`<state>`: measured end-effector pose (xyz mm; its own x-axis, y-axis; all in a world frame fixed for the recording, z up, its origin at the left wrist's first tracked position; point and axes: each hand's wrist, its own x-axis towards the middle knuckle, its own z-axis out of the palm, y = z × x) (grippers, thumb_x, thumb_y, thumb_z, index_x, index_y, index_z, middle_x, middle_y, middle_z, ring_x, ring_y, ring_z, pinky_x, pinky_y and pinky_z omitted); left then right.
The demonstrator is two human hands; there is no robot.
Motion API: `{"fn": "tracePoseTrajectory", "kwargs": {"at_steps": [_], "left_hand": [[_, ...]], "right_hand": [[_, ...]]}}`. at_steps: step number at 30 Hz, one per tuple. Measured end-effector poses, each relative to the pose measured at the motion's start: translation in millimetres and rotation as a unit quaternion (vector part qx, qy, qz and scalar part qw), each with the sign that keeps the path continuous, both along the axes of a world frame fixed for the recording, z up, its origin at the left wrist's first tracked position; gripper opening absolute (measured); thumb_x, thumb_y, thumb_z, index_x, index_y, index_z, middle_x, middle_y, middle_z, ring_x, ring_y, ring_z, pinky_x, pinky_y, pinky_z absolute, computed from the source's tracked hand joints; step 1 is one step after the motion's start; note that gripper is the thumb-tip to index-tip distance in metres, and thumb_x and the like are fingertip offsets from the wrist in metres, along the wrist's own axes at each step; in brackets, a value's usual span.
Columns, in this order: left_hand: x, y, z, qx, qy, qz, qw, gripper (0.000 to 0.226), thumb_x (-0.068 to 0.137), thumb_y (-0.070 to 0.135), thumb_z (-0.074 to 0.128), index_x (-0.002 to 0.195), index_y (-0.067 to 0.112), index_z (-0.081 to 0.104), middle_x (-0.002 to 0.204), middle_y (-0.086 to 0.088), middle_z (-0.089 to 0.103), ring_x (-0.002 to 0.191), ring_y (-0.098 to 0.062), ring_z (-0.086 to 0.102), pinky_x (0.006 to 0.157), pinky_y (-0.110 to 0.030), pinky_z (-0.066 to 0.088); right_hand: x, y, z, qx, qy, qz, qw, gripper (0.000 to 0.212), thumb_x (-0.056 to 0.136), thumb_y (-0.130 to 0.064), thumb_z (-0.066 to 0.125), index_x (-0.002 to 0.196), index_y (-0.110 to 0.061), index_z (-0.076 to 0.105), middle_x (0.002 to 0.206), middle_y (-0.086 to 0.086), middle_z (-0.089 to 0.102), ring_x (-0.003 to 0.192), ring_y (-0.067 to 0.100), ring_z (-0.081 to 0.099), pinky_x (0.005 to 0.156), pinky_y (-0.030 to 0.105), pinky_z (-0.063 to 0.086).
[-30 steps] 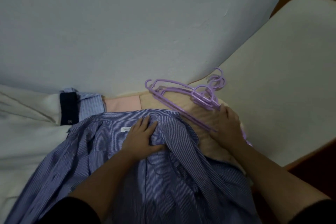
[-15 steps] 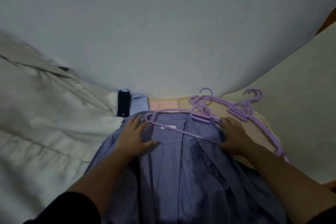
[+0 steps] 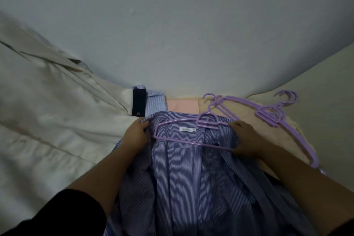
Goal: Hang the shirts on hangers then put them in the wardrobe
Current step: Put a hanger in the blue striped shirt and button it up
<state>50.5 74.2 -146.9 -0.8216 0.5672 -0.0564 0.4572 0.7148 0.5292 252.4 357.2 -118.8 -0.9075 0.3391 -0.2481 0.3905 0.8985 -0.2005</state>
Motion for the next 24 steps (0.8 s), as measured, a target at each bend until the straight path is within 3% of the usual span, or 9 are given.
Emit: {"fn": "tracePoseTrajectory", "kwargs": {"at_steps": [3,6,8,14,16,19,22,24], "left_hand": [[6.1,5.8,7.9,0.043,0.016,0.017,0.999,0.050,0.081,-0.008,0.050,0.128,0.007,0.060,0.140,-0.008,0.052,0.124,-0.029,0.050,0.097,-0.021,0.033],[19.4,18.3,21.8,0.107,0.025,0.037,0.993,0.054,0.082,-0.012,0.047,0.130,0.009,0.059,0.141,-0.005,0.051,0.123,-0.027,0.050,0.093,-0.014,0.029],[27.6,26.4,26.9,0.130,0.023,0.038,0.990,0.054,0.083,-0.011,0.045,0.132,0.010,0.058,0.142,-0.003,0.050,0.125,-0.025,0.049,0.097,-0.016,0.030],[49.8,43.2,23.5,0.153,-0.055,0.023,0.986,0.049,0.090,-0.002,0.049,0.138,0.009,0.050,0.148,-0.006,0.042,0.135,-0.024,0.041,0.114,-0.030,0.028],[49.7,40.1,12.7,0.142,-0.105,-0.002,0.984,0.052,0.089,0.001,0.054,0.138,0.015,0.051,0.144,-0.006,0.048,0.130,-0.024,0.047,0.111,-0.038,0.036],[51.0,32.9,-3.2,0.142,-0.164,-0.044,0.975,0.063,0.083,0.013,0.071,0.138,0.028,0.046,0.134,0.000,0.056,0.123,-0.016,0.053,0.105,-0.035,0.043],[42.7,30.4,-18.1,0.059,-0.018,-0.082,0.995,0.087,0.072,0.036,0.080,0.146,0.028,0.035,0.143,0.001,0.043,0.131,-0.017,0.042,0.108,-0.036,0.036],[35.8,30.9,-23.3,-0.021,0.092,-0.105,0.990,0.102,0.068,0.056,0.077,0.151,0.031,0.023,0.155,0.000,0.024,0.141,-0.020,0.024,0.113,-0.042,0.022]], "right_hand": [[-6.5,-6.5,-0.4,0.004,0.004,0.009,1.000,0.099,0.070,-0.041,0.077,0.147,-0.010,0.023,0.149,0.010,0.026,0.136,0.025,0.026,0.111,0.029,0.024],[-13.7,-15.0,-3.0,-0.006,0.031,0.009,0.999,0.100,0.064,-0.042,0.079,0.144,-0.009,0.029,0.146,0.010,0.032,0.134,0.025,0.031,0.110,0.032,0.030],[-18.1,-22.8,-2.1,0.000,0.057,0.019,0.998,0.098,0.062,-0.048,0.078,0.141,-0.011,0.034,0.142,0.009,0.037,0.130,0.026,0.035,0.108,0.036,0.034],[-34.7,-50.4,-5.6,0.015,0.053,0.048,0.997,0.101,0.073,-0.043,0.076,0.149,-0.010,0.018,0.149,0.009,0.027,0.135,0.027,0.027,0.112,0.034,0.026],[-38.0,-53.3,-10.3,0.023,0.050,0.054,0.997,0.101,0.074,-0.044,0.075,0.149,-0.011,0.016,0.150,0.008,0.026,0.135,0.027,0.027,0.113,0.036,0.025],[-42.9,-52.2,-21.1,0.026,0.038,0.053,0.998,0.102,0.076,-0.045,0.073,0.150,-0.011,0.012,0.153,0.007,0.022,0.139,0.025,0.024,0.115,0.036,0.023],[-50.3,-46.9,-32.0,0.018,0.039,0.045,0.998,0.103,0.076,-0.044,0.074,0.150,-0.011,0.011,0.154,0.006,0.020,0.140,0.024,0.022,0.116,0.036,0.022],[-51.8,-42.6,-34.8,-0.002,0.036,0.050,0.998,0.103,0.075,-0.044,0.074,0.150,-0.011,0.012,0.155,0.006,0.019,0.142,0.023,0.019,0.117,0.036,0.019]]}}
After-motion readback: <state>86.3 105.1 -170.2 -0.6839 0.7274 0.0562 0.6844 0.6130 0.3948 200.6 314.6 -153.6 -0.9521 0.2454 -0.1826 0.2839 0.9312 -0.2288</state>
